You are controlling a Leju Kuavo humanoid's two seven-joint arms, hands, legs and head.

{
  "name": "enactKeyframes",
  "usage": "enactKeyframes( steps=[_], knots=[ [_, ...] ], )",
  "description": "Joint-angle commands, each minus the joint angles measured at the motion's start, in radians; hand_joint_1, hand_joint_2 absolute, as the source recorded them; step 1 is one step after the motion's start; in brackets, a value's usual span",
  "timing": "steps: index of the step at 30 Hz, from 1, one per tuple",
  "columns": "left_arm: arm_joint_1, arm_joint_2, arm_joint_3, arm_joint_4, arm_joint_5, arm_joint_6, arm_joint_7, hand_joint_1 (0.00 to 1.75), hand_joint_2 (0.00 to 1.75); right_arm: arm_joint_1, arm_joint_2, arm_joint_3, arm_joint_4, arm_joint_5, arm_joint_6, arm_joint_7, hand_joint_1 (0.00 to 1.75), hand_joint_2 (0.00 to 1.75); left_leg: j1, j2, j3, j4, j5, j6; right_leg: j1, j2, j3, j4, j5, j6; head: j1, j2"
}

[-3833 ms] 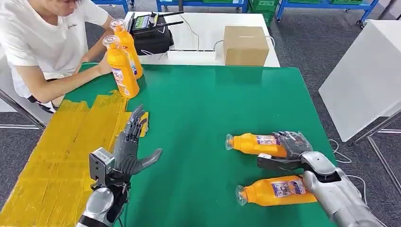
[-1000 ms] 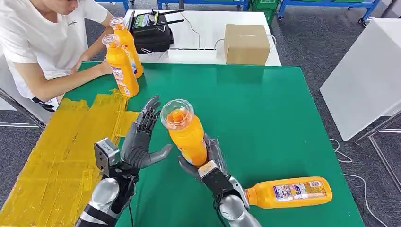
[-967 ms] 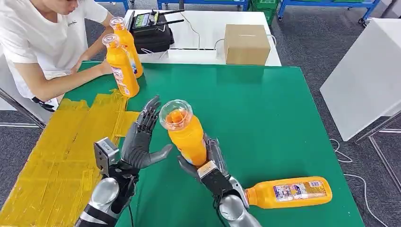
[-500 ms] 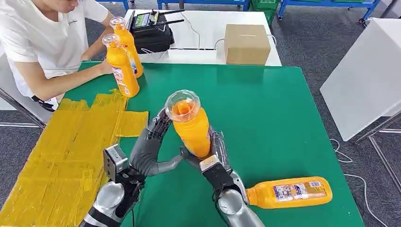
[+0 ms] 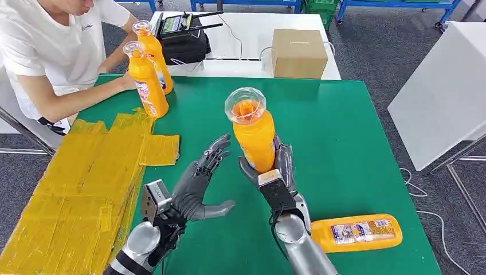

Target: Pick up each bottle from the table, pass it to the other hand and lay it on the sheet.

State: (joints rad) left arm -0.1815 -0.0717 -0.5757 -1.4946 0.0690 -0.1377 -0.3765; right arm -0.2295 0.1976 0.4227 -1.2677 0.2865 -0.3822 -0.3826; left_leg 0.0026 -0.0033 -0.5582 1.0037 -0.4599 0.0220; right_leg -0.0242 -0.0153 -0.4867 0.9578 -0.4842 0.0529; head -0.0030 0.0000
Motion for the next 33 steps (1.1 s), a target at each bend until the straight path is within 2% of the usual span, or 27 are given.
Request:
enactKeyframes(
  steps=[1, 7, 12, 18, 23, 33],
  knots=[
    [-0.046, 0.016, -0.037, 0.065, 0.003, -0.001, 0.006, 0.0, 1.75, -0.056, -0.009, -0.014, 0.094, 0.002, -0.005, 0.005, 1.75, 1.75, 0.001, 0.0, 0.002, -0.001, 0.0, -0.001, 0.001, 0.001, 0.002, -0.002, 0.001, -0.003, 0.0, 0.0],
    [-0.048, 0.012, -0.037, 0.068, 0.004, 0.0, 0.006, 0.0, 1.75, -0.079, -0.013, 0.023, 0.161, 0.052, 0.013, 0.04, 1.75, 1.75, 0.002, 0.002, 0.003, -0.001, 0.0, -0.002, 0.002, 0.003, 0.003, -0.003, 0.001, -0.004, 0.0, 0.0],
    [-0.05, 0.007, -0.019, 0.07, 0.009, 0.002, 0.01, 0.0, 1.75, -0.098, -0.003, 0.123, 0.254, 0.214, 0.009, 0.067, 1.75, 1.75, 0.002, 0.003, 0.003, -0.001, 0.0, -0.001, 0.002, 0.004, 0.003, -0.002, 0.001, -0.003, 0.0, 0.0],
    [-0.048, -0.004, 0.012, 0.088, 0.023, 0.004, 0.018, 0.0, 1.75, -0.089, 0.014, 0.206, 0.301, 0.308, 0.006, 0.089, 1.75, 1.75, 0.002, 0.001, 0.003, -0.001, 0.0, -0.001, 0.002, 0.002, 0.003, -0.002, 0.0, -0.003, 0.0, 0.0],
    [-0.055, -0.015, 0.028, 0.103, 0.028, 0.007, 0.02, 0.0, 1.75, -0.083, 0.023, 0.256, 0.337, 0.351, 0.017, 0.094, 1.75, 1.75, 0.002, 0.001, 0.003, -0.001, 0.0, -0.001, 0.002, 0.001, 0.004, -0.003, 0.001, -0.003, 0.0, 0.0],
    [-0.056, -0.016, 0.028, 0.105, 0.028, 0.007, 0.02, 0.0, 1.75, -0.083, 0.023, 0.257, 0.341, 0.353, 0.012, 0.093, 1.75, 1.75, 0.002, -0.002, 0.002, 0.0, 0.0, -0.001, 0.002, -0.001, 0.003, -0.002, 0.0, -0.003, 0.0, 0.0]
  ],
)
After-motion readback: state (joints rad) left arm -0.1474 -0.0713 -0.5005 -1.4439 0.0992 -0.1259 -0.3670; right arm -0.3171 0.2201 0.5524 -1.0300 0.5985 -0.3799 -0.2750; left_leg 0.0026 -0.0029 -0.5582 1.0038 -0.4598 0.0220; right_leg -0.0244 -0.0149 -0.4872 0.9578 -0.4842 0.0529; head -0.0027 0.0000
